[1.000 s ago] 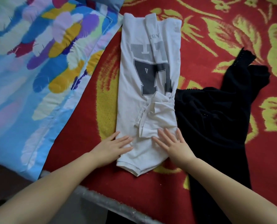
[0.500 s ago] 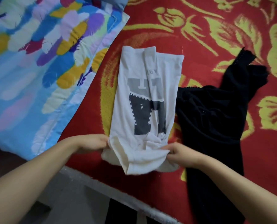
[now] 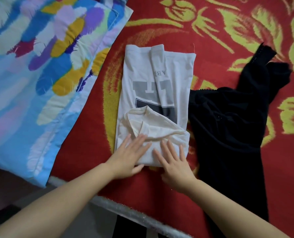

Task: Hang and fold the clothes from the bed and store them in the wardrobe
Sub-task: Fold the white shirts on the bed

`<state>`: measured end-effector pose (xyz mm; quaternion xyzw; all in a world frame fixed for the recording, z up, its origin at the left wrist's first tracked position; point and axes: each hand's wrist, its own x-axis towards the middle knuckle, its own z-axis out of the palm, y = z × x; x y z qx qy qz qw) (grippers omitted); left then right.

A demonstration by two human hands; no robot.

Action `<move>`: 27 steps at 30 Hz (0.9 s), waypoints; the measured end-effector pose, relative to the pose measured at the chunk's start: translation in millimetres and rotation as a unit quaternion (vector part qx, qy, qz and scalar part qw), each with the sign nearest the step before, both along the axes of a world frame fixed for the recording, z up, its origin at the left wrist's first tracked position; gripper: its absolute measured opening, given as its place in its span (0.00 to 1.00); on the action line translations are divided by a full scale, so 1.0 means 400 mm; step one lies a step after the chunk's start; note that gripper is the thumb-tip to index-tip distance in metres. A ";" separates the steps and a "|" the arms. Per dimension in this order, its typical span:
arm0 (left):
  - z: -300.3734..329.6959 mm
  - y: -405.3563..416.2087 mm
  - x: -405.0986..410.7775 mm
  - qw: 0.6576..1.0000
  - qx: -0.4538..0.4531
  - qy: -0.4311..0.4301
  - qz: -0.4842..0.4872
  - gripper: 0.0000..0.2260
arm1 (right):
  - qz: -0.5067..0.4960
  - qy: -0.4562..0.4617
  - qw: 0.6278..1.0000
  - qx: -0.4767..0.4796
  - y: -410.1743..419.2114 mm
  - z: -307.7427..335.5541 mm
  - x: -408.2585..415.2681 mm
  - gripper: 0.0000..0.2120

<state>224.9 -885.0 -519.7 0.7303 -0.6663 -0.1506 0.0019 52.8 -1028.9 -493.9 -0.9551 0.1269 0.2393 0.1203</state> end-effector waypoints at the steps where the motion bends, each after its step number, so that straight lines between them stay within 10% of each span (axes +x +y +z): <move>1: -0.013 0.024 0.003 0.996 0.078 0.008 -0.031 0.40 | 0.006 0.033 0.999 -0.014 -0.008 -0.014 -0.004 0.48; 17: 0.088 0.092 -0.037 0.953 0.297 0.051 -0.039 0.33 | 0.067 0.178 0.976 0.102 -0.050 0.041 0.005 0.37; 27: 0.019 0.076 0.027 0.981 0.169 0.044 -0.082 0.28 | 0.073 0.109 0.989 0.075 0.009 0.011 0.041 0.27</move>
